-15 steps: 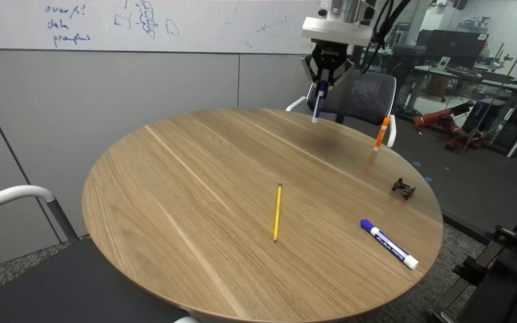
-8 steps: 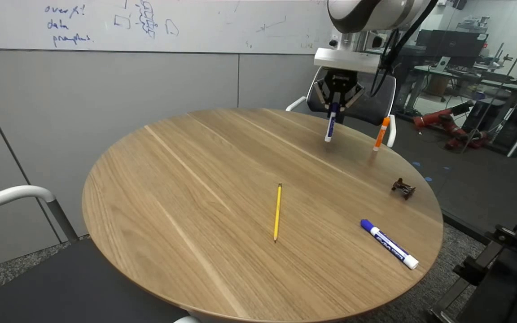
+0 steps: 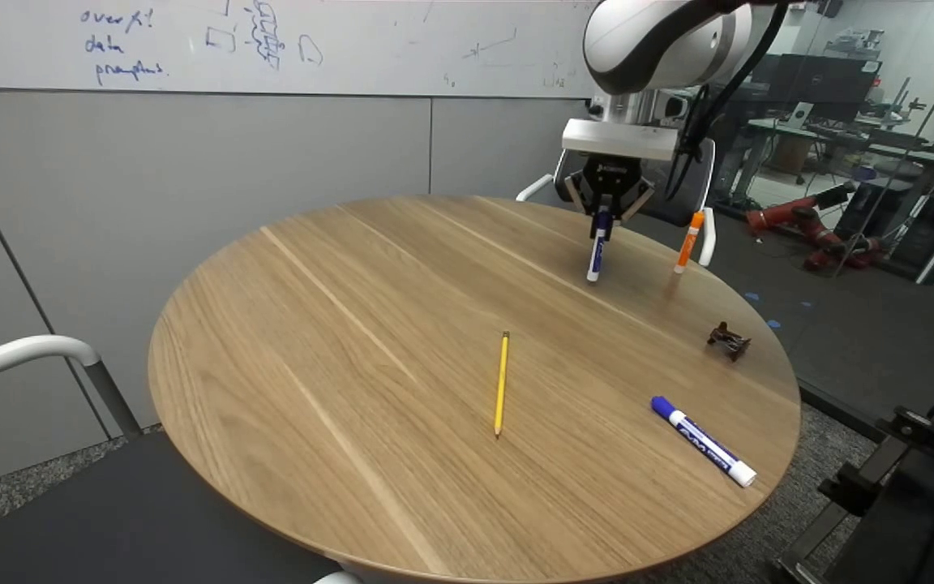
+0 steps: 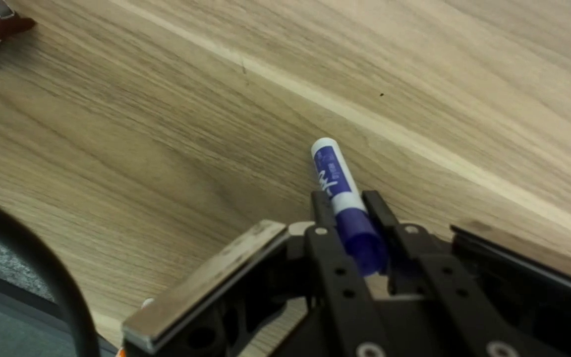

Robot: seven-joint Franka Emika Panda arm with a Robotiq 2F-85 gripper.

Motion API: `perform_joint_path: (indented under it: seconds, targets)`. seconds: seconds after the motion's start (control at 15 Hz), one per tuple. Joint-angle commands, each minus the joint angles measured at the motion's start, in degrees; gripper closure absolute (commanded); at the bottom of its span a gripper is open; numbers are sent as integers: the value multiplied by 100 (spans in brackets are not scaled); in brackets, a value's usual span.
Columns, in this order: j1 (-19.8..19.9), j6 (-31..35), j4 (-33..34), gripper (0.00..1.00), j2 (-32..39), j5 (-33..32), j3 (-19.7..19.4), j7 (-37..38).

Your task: Move the blue upright marker to the right

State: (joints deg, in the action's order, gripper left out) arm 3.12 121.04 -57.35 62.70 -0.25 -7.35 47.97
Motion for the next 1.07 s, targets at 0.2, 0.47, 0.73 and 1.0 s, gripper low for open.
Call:
perform_joint_path:
  seconds: [0.2, 0.47, 0.73, 1.0]
  targets:
    - [101, -332, 605, 95, 412, 187, -28, 48]
    - [167, -385, 734, 55, 488, 219, 3, 4]
    - [200, -456, 447, 33, 187, 205, 140, -132]
    - [197, -548, -483, 5, -871, 242, 384, -577]
